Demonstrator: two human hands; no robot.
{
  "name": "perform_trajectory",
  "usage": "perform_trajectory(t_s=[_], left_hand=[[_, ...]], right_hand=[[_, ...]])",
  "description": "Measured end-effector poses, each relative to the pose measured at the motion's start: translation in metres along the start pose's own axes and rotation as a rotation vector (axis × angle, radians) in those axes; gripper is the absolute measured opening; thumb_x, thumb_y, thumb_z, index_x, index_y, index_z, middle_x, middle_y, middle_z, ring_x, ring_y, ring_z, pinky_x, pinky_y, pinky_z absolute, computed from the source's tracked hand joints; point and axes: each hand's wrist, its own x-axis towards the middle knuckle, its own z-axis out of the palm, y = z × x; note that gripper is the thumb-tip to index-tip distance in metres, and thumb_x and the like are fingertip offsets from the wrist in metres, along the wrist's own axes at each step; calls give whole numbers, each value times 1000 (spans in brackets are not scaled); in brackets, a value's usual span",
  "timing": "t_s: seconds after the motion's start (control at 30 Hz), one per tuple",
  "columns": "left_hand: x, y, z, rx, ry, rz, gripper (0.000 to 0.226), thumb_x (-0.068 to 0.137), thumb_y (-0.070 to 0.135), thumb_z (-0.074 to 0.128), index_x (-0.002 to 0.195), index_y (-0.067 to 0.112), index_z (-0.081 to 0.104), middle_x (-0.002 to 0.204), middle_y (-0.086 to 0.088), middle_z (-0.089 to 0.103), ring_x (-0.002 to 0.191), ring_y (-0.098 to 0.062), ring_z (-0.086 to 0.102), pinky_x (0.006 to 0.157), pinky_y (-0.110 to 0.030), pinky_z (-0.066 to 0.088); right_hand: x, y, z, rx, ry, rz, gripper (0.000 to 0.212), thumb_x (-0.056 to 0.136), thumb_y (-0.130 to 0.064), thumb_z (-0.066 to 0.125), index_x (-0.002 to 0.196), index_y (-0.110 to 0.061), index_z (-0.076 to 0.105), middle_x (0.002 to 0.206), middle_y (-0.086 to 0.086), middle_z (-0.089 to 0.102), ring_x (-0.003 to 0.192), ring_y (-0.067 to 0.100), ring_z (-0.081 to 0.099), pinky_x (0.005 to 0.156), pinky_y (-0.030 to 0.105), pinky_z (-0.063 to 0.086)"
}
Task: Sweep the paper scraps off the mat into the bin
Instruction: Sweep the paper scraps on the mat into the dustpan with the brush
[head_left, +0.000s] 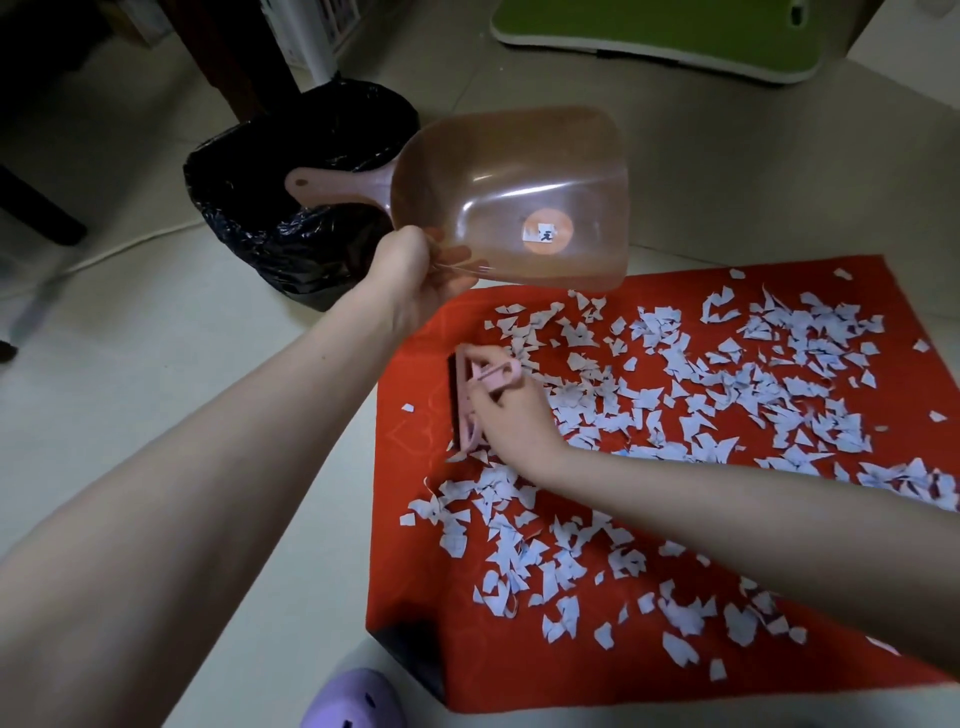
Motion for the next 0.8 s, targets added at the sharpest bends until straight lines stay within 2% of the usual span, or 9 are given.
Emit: perform_trajectory(t_s=[0.1,0.23,0.3,0.4,0.53,0.6,0.67,0.73,0.8], left_hand=[[1,-3,1,18,-3,-1,27,94,0,28,113,5,46,95,-17,64,84,-34,68,77,-40,59],[0,-6,4,40,14,2,31,95,1,28,119,4,47,100,-17,65,89,-33,68,84,-41,57],[-1,-7,5,27,13,-5,33,95,1,29,123,3,46,109,-19,65,95,-35,68,80,-41,58],[-4,-9,6,30,1,-6,31,94,0,29,120,2,46,114,-21,64,92,-34,68,67,-37,61],[-4,-10,5,51,6,-9,31,94,-1,28,119,3,46,112,-20,64,85,-31,69,67,-35,60],[-5,-10,5,76,13,-5,33,94,0,28,121,4,46,110,-18,65,84,-30,69,58,-30,59],[-4,-11,4,112,24,-5,34,95,1,28,124,5,46,111,-17,65,86,-29,69,53,-27,57],[-5,-14,6,136,34,-13,34,96,2,28,124,7,47,112,-16,65,91,-29,68,53,-27,57],[-5,-17,8,144,34,-16,30,96,2,29,119,7,48,113,-17,65,95,-29,68,52,-26,57]], right_hand=[[-12,-3,-10,74,-31,-64,37,95,-8,47,129,-19,52,102,-5,63,86,17,67,78,32,58],[-19,-12,17,81,-196,23,27,98,-9,45,124,-11,53,94,5,65,73,14,65,60,21,54],[-13,-12,36,112,-210,62,24,98,-10,46,121,-6,54,88,2,62,69,10,62,58,17,48],[-1,-9,49,141,-206,153,30,97,-7,43,125,-11,53,107,8,60,77,16,66,54,11,46],[-2,0,28,32,-46,194,16,99,-11,41,106,-8,56,74,-2,56,56,7,54,49,18,43],[-9,0,11,40,48,104,25,99,-12,43,122,-17,51,77,-10,55,59,3,54,51,13,45],[-17,1,1,96,50,52,34,98,-13,45,131,-22,46,89,-9,60,69,12,62,60,20,52],[-25,0,-3,101,-12,35,35,97,-14,47,130,-25,47,99,3,65,81,28,67,72,38,59],[-28,0,-2,51,-127,36,34,97,-14,48,130,-23,48,101,8,66,83,32,68,71,44,59]])
